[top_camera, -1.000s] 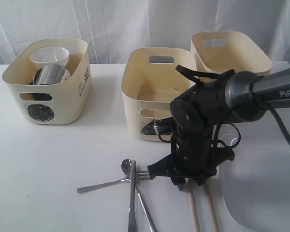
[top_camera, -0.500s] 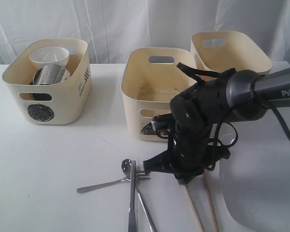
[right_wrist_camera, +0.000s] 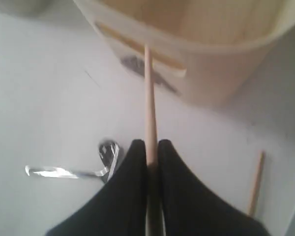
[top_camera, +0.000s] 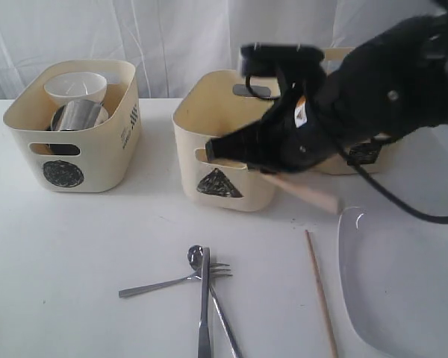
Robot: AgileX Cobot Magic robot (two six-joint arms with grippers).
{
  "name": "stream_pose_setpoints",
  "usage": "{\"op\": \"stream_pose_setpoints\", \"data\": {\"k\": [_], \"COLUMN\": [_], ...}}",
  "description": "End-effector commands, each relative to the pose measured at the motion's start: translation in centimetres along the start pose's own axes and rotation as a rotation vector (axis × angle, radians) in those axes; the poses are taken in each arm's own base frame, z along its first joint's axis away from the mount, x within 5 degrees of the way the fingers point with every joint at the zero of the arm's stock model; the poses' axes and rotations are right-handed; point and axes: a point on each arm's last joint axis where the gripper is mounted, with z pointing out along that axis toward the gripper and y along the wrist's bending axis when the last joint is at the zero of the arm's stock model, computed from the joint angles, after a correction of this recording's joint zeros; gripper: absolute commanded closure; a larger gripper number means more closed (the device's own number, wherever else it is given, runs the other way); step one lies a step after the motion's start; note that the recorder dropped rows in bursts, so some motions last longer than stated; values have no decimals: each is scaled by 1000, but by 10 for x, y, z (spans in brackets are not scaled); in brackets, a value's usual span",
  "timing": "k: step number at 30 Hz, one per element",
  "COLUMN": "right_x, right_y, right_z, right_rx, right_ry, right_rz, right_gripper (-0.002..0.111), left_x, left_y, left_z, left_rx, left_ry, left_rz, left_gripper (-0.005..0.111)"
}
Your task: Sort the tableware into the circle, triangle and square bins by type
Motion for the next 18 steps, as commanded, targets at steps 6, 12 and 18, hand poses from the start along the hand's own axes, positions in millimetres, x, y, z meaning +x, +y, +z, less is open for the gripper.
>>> {"op": "stream_pose_setpoints", "data": {"k": [6,12,18], "right_x": [-33,-32,-28], "right_y": [2,1,0], "right_z": [-35,-33,-30], "right_rx": [-38,-33,-18], "right_ry": [-249,-234,-195], "right_rz": [-92,-92,-92], "right_gripper": [108,108,108], "left_x": [1,1,1], "left_y": [-1,-1,-1], "left_z": [0,0,0], "left_rx": [7,7,7], "left_ry": [-2,-2,-2], "left_rz": [-11,-11,-11], "left_gripper": [107,107,107]}}
